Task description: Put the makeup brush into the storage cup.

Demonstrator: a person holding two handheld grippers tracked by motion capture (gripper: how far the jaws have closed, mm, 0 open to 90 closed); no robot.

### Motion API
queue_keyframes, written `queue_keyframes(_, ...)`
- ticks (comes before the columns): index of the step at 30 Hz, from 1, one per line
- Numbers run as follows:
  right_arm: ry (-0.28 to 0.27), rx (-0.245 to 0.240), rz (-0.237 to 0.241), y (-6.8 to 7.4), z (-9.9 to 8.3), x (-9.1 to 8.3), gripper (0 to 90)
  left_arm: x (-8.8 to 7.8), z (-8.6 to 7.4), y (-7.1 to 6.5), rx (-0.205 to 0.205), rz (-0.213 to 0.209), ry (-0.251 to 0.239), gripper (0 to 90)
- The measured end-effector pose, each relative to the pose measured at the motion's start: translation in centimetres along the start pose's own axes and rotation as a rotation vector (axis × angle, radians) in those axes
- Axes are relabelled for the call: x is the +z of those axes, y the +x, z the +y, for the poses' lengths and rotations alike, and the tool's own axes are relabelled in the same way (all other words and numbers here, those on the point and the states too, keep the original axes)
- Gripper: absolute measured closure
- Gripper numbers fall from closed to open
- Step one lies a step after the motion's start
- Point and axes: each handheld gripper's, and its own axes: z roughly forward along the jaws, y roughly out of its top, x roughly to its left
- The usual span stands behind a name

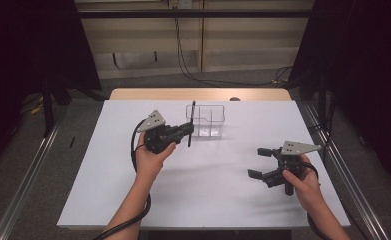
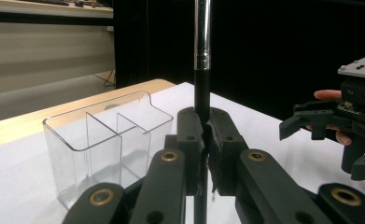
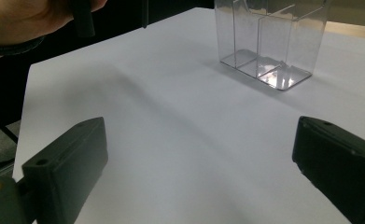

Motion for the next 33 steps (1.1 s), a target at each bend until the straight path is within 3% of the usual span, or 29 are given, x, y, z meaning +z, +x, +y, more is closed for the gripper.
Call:
queue_keyframes(19, 0.008, -0.004, -0.027, 0.1, -1.0, -1.5, 3.5, 1.1, 0.7, 0.6, 0.006, 0.013, -0.021, 84.2)
queue_keyframes(33, -0.009, 0.006, -0.022, 0.5, -1.7, -2.0, 3.5, 2.1, 1.0, 1.2, -0.006, 0.037, -0.053, 84.2)
